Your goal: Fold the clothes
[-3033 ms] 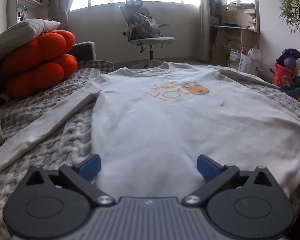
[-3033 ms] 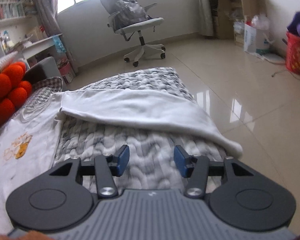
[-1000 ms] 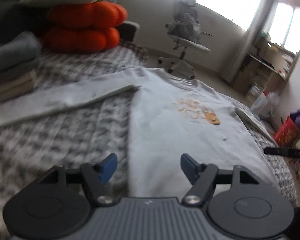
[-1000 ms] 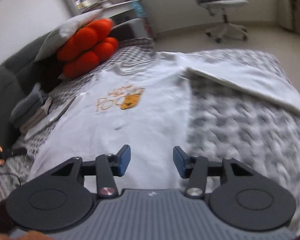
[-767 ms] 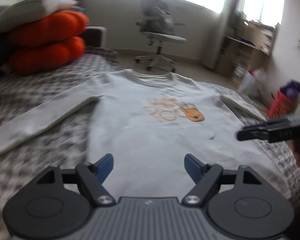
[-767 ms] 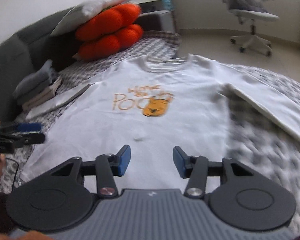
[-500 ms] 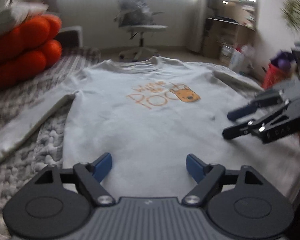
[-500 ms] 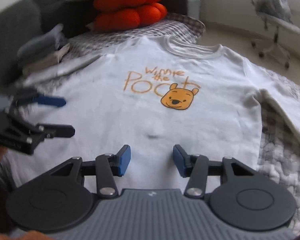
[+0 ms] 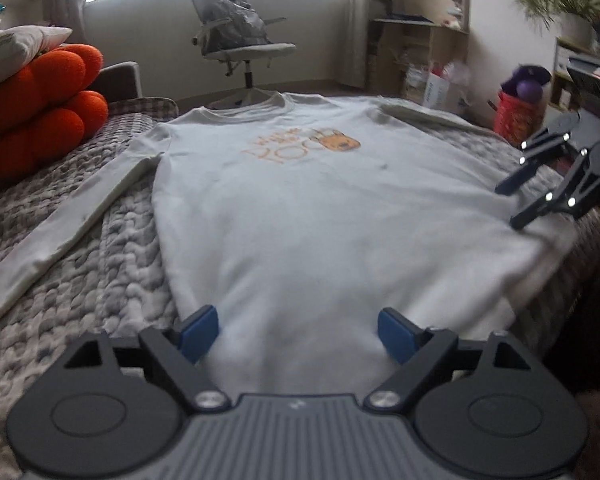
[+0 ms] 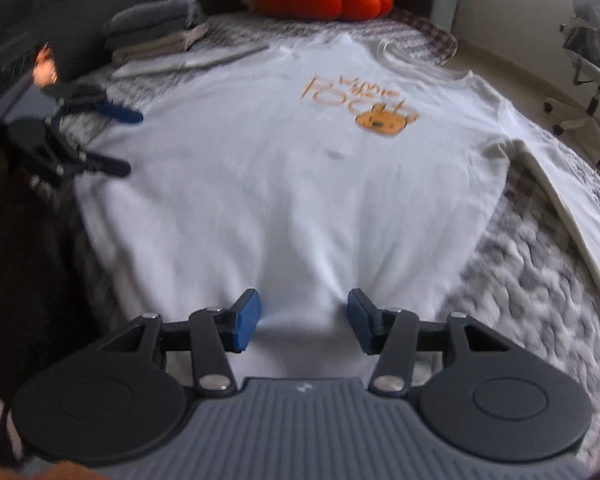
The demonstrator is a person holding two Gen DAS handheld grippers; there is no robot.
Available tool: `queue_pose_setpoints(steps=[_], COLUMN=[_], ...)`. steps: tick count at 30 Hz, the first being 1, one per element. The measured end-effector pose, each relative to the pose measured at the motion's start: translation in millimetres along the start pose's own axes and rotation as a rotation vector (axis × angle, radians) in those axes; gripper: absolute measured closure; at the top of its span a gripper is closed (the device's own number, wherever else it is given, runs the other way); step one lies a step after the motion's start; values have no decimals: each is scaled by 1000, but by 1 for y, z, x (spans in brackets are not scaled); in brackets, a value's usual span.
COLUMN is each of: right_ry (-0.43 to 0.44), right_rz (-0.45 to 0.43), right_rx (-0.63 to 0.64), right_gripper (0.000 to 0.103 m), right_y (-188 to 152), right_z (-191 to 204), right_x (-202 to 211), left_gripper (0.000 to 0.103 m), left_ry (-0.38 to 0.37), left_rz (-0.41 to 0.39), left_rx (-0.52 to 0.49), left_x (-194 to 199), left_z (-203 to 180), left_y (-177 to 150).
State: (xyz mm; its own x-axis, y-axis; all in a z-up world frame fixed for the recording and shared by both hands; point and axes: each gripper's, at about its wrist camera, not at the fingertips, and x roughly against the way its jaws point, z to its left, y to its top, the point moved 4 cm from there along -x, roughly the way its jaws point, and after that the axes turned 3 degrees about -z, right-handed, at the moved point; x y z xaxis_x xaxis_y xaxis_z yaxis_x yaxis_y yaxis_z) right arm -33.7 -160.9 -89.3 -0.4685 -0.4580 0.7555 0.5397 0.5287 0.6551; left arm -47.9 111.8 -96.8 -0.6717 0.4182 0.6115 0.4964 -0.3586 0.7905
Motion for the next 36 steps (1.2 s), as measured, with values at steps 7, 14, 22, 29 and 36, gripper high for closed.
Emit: queue_pose_setpoints(steps=[7,14,22,29,36], right_ry=[-14,-45,-173,-246,-284], right_rz=[73,40,-35,-100,-127], right_rx=[61,-99,-421,-679,-789], right_gripper=[49,42,40,40,39], right_y=[-17,-19,-20,-30,-33], right_z=[7,-20,-76,-121,-141], right_x=[22,43,52,60,60], left_gripper=[12,11,9,9,9], left_ry=[-6,28,81,130,143], left_rz=[61,58,85,122,153], left_rx=[23,149,254,354,427], left_x=[10,14,-8,-36,-58], left_z=[9,28,40,47,48], left_y=[6,31,69,92,103])
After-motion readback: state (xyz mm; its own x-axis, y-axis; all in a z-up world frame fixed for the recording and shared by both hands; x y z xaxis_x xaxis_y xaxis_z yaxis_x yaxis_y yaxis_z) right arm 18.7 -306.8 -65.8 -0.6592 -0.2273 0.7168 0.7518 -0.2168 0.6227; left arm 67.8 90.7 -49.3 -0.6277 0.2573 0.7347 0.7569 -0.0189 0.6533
